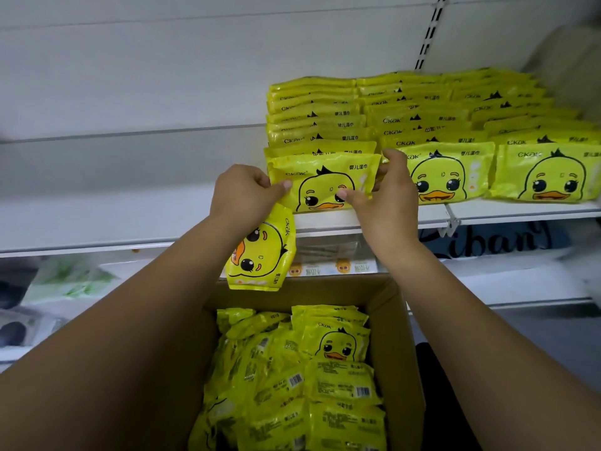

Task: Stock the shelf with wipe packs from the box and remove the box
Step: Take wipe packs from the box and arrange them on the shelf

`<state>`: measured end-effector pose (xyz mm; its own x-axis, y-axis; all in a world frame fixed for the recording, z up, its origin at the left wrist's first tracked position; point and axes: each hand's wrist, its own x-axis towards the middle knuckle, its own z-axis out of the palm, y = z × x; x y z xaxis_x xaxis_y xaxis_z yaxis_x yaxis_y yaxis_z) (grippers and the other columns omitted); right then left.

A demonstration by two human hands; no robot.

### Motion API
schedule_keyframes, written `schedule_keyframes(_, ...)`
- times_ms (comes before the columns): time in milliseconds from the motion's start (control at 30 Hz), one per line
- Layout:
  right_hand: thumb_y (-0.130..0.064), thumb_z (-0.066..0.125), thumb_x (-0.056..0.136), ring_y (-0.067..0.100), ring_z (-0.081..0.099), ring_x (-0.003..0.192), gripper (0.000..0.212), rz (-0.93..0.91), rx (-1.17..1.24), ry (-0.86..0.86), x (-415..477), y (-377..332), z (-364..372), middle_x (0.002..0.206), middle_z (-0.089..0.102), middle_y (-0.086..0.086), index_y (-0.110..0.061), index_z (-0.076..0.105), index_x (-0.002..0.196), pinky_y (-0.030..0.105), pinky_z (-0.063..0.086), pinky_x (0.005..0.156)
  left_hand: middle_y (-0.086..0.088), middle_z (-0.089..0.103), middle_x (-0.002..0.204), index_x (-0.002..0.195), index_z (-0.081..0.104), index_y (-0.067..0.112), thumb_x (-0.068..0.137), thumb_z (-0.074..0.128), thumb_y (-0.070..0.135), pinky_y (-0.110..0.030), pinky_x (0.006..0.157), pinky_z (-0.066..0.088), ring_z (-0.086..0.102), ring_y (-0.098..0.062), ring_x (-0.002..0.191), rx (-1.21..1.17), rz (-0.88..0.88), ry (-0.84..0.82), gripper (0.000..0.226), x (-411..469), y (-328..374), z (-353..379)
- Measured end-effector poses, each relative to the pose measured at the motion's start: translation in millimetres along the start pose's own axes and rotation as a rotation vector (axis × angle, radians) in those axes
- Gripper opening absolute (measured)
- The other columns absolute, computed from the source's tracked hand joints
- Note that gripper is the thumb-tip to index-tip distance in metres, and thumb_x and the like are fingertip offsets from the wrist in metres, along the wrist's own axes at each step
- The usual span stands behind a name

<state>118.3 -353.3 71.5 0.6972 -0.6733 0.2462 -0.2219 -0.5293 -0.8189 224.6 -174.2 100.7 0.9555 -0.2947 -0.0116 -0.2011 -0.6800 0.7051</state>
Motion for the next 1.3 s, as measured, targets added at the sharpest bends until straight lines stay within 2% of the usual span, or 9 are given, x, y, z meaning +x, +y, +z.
schedule_keyframes(167,-0.035,0.086,0.077,0.026,0.053,0.12,0.083,-0.015,-0.042,0.069,-16.0,0.7,-4.5,0.134,0.053,0.007,-0.009,0.043,0.142,0.044,0.05,0.095,0.0,0.064,0.073,0.084,0.073,0.007,0.088,0.071,0.054,-0.03,0.065,0.044,0.063,-0.024,0.079,-0.081,-0.016,0.149,0.048,-20.3,-6.8,-10.3)
schedule_keyframes(333,-0.041,0.07,0.093,0.019,0.053,0.113,0.046,-0.04,0.021,0.091,-51.5,-19.6,-14.3,0.121,0.057,0.001,-0.014,0.055,0.126,0.03,0.044,0.088,-0.016,0.072,0.081,0.084,0.075,0.005,0.092,0.065,0.057,-0.042,0.079,0.055,0.067,-0.033,0.078,-0.308,-0.216,0.261,0.054,-66.1,-21.8,-24.1)
schedule_keyframes(567,-0.053,0.055,0.096,0.007,0.065,0.081,0.041,0.127,0.206,-0.564,-125.0,-55.2,0.1,0.087,0.072,-0.004,-0.015,0.071,0.095,0.022,0.049,0.076,-0.006,0.061,0.075,0.085,0.062,0.013,0.1,0.051,0.059,-0.025,0.053,0.044,0.056,-0.025,0.068,-0.588,-0.584,0.189,0.05,-111.5,-63.8,-42.8)
schedule_keyframes(633,-0.059,0.059,0.089,0.005,0.064,0.08,0.046,0.245,0.251,-0.713,-139.3,-58.3,5.2,0.088,0.071,-0.005,-0.016,0.071,0.1,0.018,0.05,0.073,-0.007,0.07,0.083,0.092,0.063,0.012,0.093,0.06,0.063,-0.029,0.07,0.057,0.067,-0.025,0.074,-0.861,-0.728,0.142,0.051,-118.0,-78.9,-45.0)
schedule_keyframes(733,-0.051,0.067,0.085,0.02,0.073,0.098,0.044,0.456,0.403,-0.829,-152.1,-57.2,9.7,0.107,0.076,0.008,-0.017,0.07,0.113,0.04,0.06,0.087,-0.006,0.072,0.105,0.107,0.06,0.016,0.093,0.058,0.065,-0.047,0.094,0.056,0.07,-0.027,0.092,-1.122,-0.812,0.092,0.051,-125.1,-99.5,-46.9)
schedule_keyframes(867,-0.026,0.071,0.093,0.032,0.073,0.096,0.03,0.506,0.467,-0.571,-166.6,-65.5,20.5,0.104,0.075,0.02,-0.003,0.068,0.112,0.057,0.056,0.092,-0.012,0.077,0.105,0.103,0.066,0.015,0.094,0.054,0.066,-0.059,0.091,0.057,0.074,-0.031,0.093,-1.128,-0.771,0.175,0.052,-117.9,-107.5,-55.6)
schedule_keyframes(967,-0.045,0.072,0.09,0.032,0.066,0.088,0.039,0.49,0.456,-0.412,-166.5,-78.4,30.8,0.106,0.067,0.031,-0.007,0.069,0.1,0.066,0.049,0.096,-0.007,0.076,0.098,0.093,0.069,0.02,0.084,0.063,0.072,-0.044,0.084,0.057,0.071,-0.027,0.09,-0.931,-0.592,0.107,0.053,-112.8,-101.0,-70.2)
schedule_keyframes(1133,-0.045,0.049,0.103,0.009,0.062,0.085,0.032,0.411,0.407,-0.266,-152.5,-107.0,45.2,0.095,0.07,-0.001,-0.023,0.069,0.092,0.021,0.049,0.079,-0.007,0.078,0.103,0.092,0.077,0.021,0.08,0.076,0.058,-0.053,0.098,0.054,0.073,-0.029,0.1,-0.917,-0.375,-0.011,0.04,-105.0,-106.0,-91.2)
schedule_keyframes(1300,-0.044,0.054,0.101,0.008,0.064,0.103,0.022,0.472,0.577,-0.149,-132.4,-125.1,65.3,0.111,0.069,-0.008,-0.028,0.069,0.103,0.034,0.049,0.102,-0.015,0.075,0.111,0.099,0.072,0.017,0.098,0.066,0.038,-0.06,0.091,0.054,0.07,-0.028,0.089,-1.159,-0.455,-0.03,0.021,-92.5,-103.4,-102.8)
